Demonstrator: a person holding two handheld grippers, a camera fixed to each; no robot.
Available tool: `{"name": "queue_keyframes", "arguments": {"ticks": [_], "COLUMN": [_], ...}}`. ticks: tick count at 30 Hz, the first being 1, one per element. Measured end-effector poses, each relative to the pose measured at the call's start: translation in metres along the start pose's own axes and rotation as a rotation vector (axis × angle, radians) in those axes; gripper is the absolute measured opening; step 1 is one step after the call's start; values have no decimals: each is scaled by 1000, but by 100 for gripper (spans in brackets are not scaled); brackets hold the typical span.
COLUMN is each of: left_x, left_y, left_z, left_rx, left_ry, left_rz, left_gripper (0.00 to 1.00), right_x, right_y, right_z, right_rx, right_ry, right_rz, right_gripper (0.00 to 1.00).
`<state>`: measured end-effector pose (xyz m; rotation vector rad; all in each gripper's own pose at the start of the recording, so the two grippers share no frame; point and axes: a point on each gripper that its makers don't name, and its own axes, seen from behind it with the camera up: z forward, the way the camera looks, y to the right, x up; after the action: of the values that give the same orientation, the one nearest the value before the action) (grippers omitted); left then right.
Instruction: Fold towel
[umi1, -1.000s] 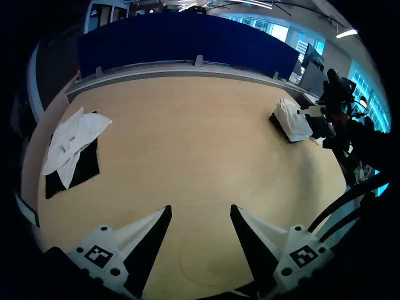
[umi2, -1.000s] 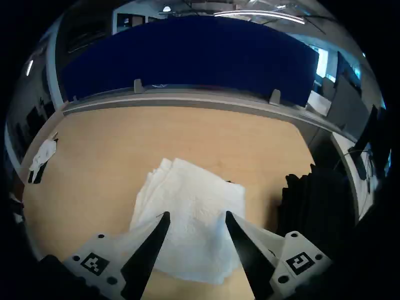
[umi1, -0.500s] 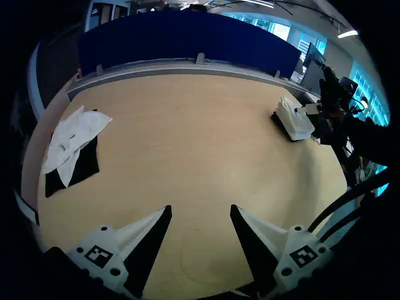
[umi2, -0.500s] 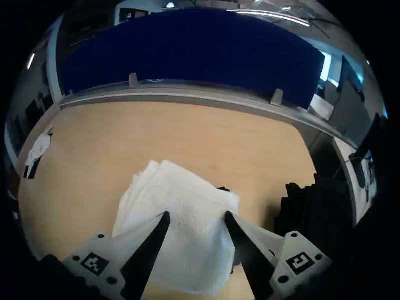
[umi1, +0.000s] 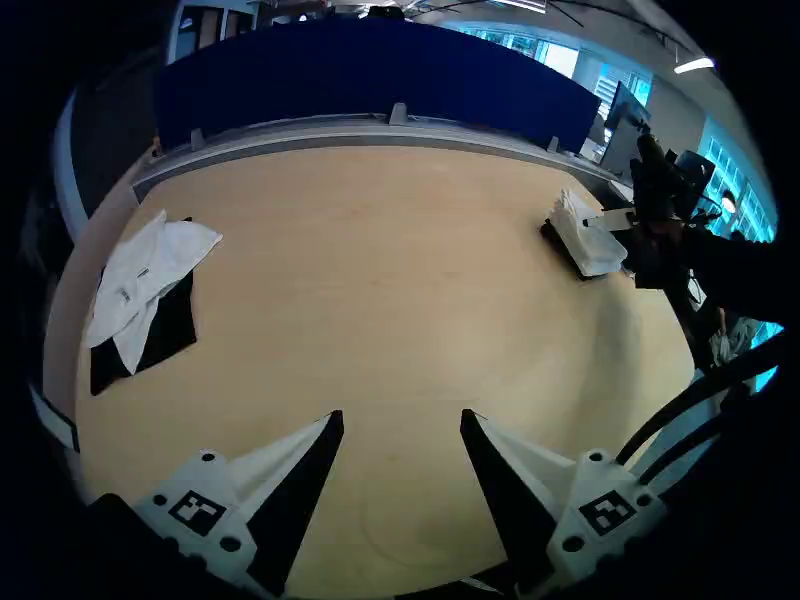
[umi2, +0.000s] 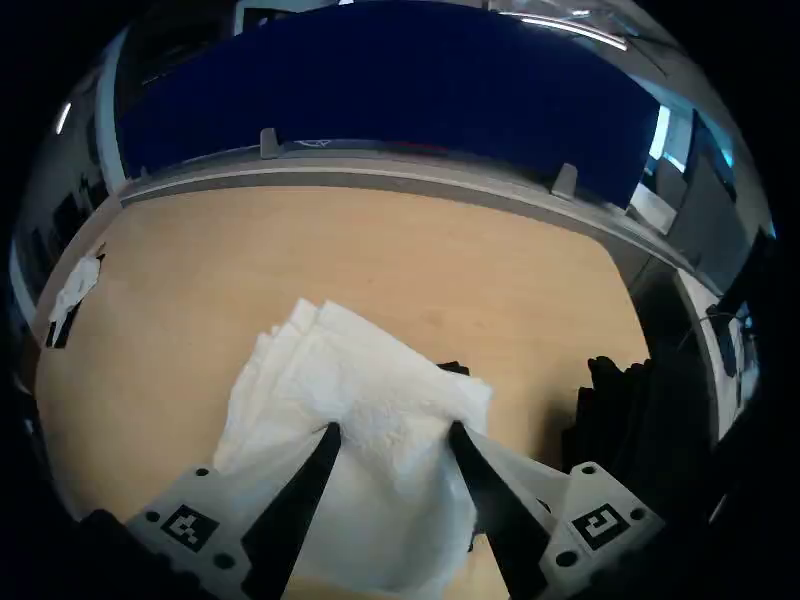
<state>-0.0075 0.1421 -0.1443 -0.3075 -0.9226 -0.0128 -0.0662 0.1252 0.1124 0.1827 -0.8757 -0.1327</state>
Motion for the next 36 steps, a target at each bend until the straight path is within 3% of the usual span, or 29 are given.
{"name": "queue_keyframes", "arguments": {"ticks": [9,15,26,36], "left_x": [3,4,1,0], "left_y": [0,0,4,3], "left_z": [-3,-4,-9,-14], "left_rx": [-2,-5,-8,-2], "left_ry": [7,13,12,18], "left_rz": [0,-2,6,2], "left_gripper": [87,87,87,87], "right_x": [17,4,-54,-72], "right_y": [-5,-25,-42,-40], "right_z": [-29,-52,-44,-37], "right_rx": [-17,-7,-21,5], "right_ry": [89,133,62,29], "right_rz": [21,42,-18,-29], "right_gripper": [86,86,86,86]}}
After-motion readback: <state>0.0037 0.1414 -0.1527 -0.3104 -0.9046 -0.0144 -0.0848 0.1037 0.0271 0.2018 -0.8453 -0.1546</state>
